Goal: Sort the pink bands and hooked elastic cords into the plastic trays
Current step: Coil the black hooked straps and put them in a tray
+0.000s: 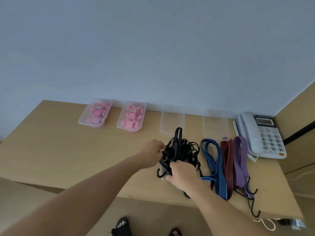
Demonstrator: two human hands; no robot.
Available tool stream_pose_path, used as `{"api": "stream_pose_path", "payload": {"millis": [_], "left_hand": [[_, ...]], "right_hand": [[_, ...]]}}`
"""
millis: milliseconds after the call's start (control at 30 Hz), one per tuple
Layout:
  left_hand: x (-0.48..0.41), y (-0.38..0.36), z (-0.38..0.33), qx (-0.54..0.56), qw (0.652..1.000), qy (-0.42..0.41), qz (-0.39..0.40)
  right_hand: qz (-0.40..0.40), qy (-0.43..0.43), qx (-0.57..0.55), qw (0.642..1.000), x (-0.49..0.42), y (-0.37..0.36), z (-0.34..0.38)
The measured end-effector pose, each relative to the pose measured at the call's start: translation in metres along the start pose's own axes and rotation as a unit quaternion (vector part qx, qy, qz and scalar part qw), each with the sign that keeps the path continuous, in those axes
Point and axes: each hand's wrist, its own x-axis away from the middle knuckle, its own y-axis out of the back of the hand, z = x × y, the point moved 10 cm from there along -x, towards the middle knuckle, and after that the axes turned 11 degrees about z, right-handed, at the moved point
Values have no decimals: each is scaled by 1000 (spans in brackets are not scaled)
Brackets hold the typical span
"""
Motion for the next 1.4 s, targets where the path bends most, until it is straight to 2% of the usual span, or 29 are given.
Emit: {"api": "stream_pose_path", "payload": {"millis": [100, 233, 367, 433, 533, 667, 733, 800, 867, 967, 1000, 1067, 1100, 1167, 1233, 1333, 1400], "left_hand": [[5, 2, 4, 6, 1000, 0, -6], [10, 26, -3, 29, 999, -23, -27], [16, 56, -32, 25, 996, -81, -30], [21, 77, -47, 62, 991, -111, -51], [31, 116, -70, 218, 962, -153, -62], [45, 174, -98, 251, 944, -198, -78], [48, 190, -104, 313, 922, -217, -63], [50, 199, -105, 405, 883, -232, -48], [52, 202, -104, 465, 851, -241, -41], [53, 194, -104, 514, 822, -244, -13], [53, 190, -104, 515, 823, -240, 0], [54, 177, -108, 462, 857, -224, 38], [56, 170, -111, 417, 880, -219, 58], [61, 165, -117, 350, 906, -227, 77], [65, 171, -123, 330, 908, -252, 60], [74, 187, -126, 322, 904, -282, 5], [78, 195, -126, 341, 893, -294, -20]], "right_hand": [[-3, -2, -2, 1000, 1, 2, 1], [-34, -17, -115, 993, 7, 42, -11], [-107, 15, -296, 949, 19, 110, -25], [-140, 47, -351, 925, 28, 144, -27], [-165, 102, -426, 884, 44, 187, -28], [-247, 128, -505, 817, 67, 235, -36], [-272, 150, -532, 788, 75, 251, -33], [-258, 170, -555, 772, 74, 255, -25], [-256, 165, -558, 772, 74, 254, -20], [-322, 138, -562, 750, 80, 261, -24], [-350, 139, -573, 728, 83, 266, -26], [-390, 152, -580, 699, 89, 279, -25], [-396, 158, -567, 704, 91, 286, -20], [-382, 167, -527, 741, 88, 295, -4], [-359, 164, -513, 762, 82, 295, 5], [-325, 164, -582, 727, 72, 282, 7], [-310, 153, -588, 732, 67, 274, 11]]}}
